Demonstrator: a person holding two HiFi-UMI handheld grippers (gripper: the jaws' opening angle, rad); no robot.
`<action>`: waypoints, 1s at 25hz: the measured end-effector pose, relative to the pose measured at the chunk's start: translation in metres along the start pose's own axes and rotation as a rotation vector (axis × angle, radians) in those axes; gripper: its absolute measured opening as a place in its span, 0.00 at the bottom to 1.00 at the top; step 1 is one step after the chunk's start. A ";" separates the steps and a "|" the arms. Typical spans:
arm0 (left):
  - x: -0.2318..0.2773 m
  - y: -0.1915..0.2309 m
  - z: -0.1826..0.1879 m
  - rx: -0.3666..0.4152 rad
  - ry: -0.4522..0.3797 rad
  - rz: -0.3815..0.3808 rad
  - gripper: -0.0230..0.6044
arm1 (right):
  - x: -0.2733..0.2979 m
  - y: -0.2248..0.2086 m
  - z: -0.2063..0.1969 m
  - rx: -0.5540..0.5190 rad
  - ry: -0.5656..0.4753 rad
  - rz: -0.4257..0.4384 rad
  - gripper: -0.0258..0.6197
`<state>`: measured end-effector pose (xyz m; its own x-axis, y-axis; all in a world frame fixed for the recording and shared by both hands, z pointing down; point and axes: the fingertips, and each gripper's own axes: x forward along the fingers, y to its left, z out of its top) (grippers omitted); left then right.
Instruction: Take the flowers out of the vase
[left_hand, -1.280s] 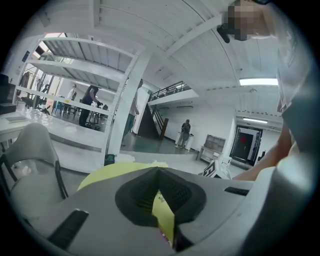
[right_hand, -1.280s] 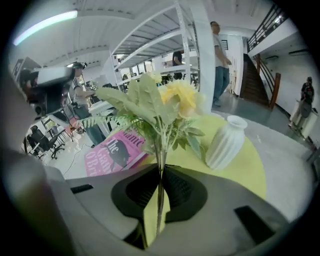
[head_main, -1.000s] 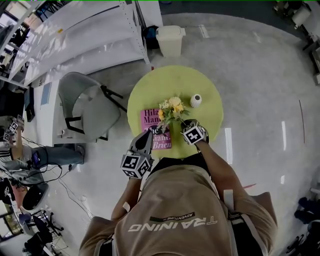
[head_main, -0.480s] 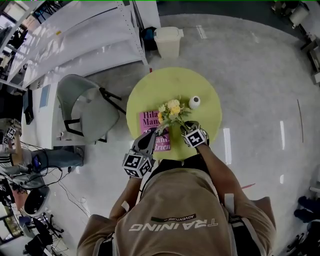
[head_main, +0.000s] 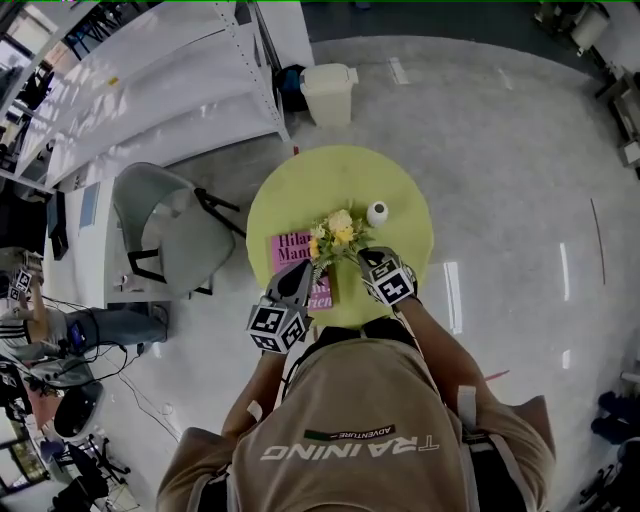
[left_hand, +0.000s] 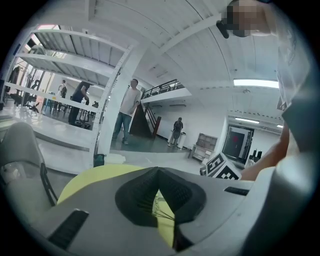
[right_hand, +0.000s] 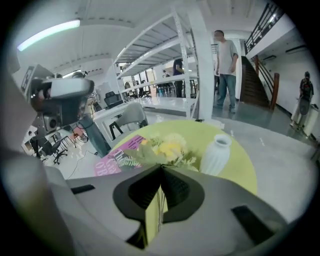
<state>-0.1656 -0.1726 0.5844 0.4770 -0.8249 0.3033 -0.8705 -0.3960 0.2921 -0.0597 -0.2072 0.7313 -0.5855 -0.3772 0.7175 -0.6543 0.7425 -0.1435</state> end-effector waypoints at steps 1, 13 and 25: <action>0.002 -0.002 0.003 0.006 -0.004 -0.001 0.04 | -0.009 0.001 0.008 -0.008 -0.014 0.012 0.04; 0.034 -0.038 0.101 0.194 -0.167 -0.027 0.04 | -0.158 0.002 0.169 -0.069 -0.548 0.022 0.04; 0.016 -0.054 0.186 0.311 -0.316 0.063 0.04 | -0.223 -0.007 0.212 -0.134 -0.692 -0.056 0.04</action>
<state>-0.1336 -0.2389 0.4049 0.4040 -0.9148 0.0058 -0.9145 -0.4040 -0.0196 -0.0267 -0.2455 0.4275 -0.7515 -0.6493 0.1170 -0.6540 0.7565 -0.0019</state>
